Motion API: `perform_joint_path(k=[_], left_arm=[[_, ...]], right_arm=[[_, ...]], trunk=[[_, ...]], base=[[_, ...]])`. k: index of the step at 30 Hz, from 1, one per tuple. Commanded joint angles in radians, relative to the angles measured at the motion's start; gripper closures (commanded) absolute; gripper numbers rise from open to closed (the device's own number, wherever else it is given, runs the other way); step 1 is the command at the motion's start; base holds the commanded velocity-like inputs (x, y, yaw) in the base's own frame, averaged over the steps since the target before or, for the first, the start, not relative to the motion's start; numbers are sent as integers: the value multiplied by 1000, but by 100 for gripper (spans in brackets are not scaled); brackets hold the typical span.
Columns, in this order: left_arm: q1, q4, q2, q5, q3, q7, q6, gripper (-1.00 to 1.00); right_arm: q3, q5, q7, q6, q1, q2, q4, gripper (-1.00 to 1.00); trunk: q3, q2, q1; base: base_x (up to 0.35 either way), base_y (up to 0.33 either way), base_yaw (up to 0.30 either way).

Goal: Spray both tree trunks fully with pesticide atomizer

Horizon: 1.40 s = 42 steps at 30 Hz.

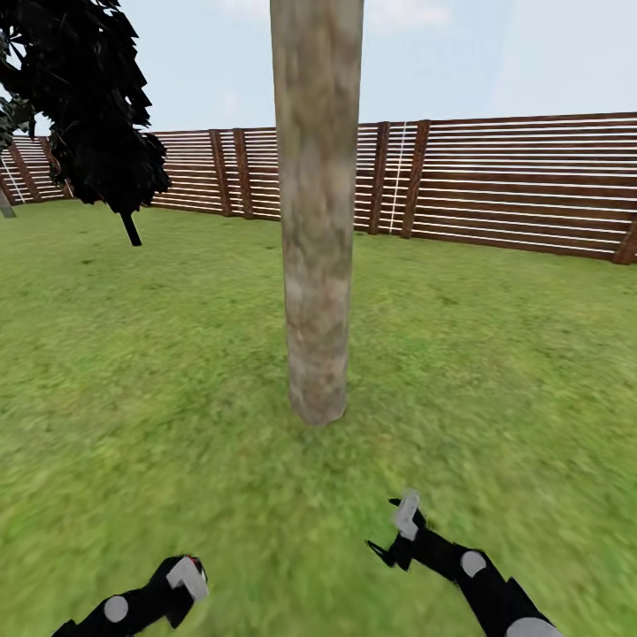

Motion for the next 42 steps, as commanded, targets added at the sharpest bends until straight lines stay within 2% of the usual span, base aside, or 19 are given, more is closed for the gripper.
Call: perform_joint_path(k=[1,2,3,4,5,6,8,10,12,18,19,23,25,26,28,30,33,39,42], left_arm=[[-24,-1,2,-19,-1,-83,18,100],[-43,-2,5,-27,-2,-140,29,100],[-52,-2,6,-35,-2,-168,33,100],[-66,-2,7,-60,-2,-200,38,100],[-74,-2,6,-90,-2,-217,42,100],[-84,-2,4,-143,-1,-237,55,100],[-95,-2,0,-223,1,-266,98,100],[-99,-3,-2,-248,0,-278,118,100],[-101,-3,-3,-257,0,-287,124,100],[-101,-5,-10,-262,-1,-347,128,100],[-101,-10,-12,-265,-1,-350,128,100],[-101,-35,-20,-290,-1,-412,130,100],[-101,-45,-34,-301,-1,-429,131,100],[-101,-47,-47,-315,-1,-433,131,100],[-101,-49,-85,-372,-1,-436,134,100],[-101,-59,-115,-414,-1,-437,153,100],[-101,-75,-146,-428,-2,-438,181,100],[-112,-117,-175,-430,-1,-437,209,100],[-125,-123,-182,-429,-1,-436,219,100]], right_arm=[[-8,23,29,-5,-11,6,0,-100],[-7,31,43,-5,-21,14,0,-100],[-1,34,56,-5,-27,20,0,-100],[23,36,87,-5,-34,28,0,-100],[44,37,112,-4,-38,32,-1,-100],[74,37,147,-1,-49,35,-2,-100],[99,37,181,15,-65,38,-1,-100],[106,37,190,20,-69,39,-1,-100],[109,36,193,22,-70,39,0,-100],[110,35,194,23,-71,40,1,-100],[110,35,195,23,-71,41,1,100],[110,34,202,23,-71,47,0,100],[111,34,210,23,-71,63,0,100],[111,34,212,23,-71,69,0,100],[111,35,215,23,-71,93,0,100],[111,37,216,23,-71,126,1,100],[111,37,216,23,-71,146,1,100],[112,36,216,24,-71,162,7,100],[112,34,272,26,-71,163,11,100]], trunk=[[-1,0,0],[-1,0,0],[-1,0,0],[-1,0,0],[-1,0,0],[-1,0,0],[-1,0,0],[-1,0,0],[-1,0,0],[-1,0,0],[-1,0,0],[-1,0,0],[-1,0,0],[-1,0,0],[-1,0,0],[-1,0,0],[-1,0,0],[-1,0,0],[-1,0,0]], base=[[0,0,0],[0,0,0],[0,0,0],[0,0,0],[0,0,0],[0,0,0],[0,0,0],[0,0,0],[0,0,0],[0,0,0],[0,0,0],[0,0,0],[0,0,0],[0,0,0],[0,0,0],[0,0,0],[0,0,0],[0,0,0],[0,0,0]])
